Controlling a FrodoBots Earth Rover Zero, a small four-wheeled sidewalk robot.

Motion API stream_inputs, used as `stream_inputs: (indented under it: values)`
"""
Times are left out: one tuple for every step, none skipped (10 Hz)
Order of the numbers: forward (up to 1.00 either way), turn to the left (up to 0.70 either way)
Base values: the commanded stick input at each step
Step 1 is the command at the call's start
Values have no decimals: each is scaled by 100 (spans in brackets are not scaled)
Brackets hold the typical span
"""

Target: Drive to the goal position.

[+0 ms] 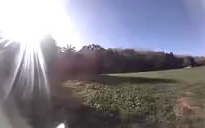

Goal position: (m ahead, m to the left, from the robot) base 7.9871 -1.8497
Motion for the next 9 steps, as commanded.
stream_inputs:
  values:
    - [71, -5]
    - [71, -14]
    - [71, -35]
    - [71, -35]
    - [70, -35]
    - [71, -35]
    - [71, -35]
    - [71, 0]
    - [71, 0]
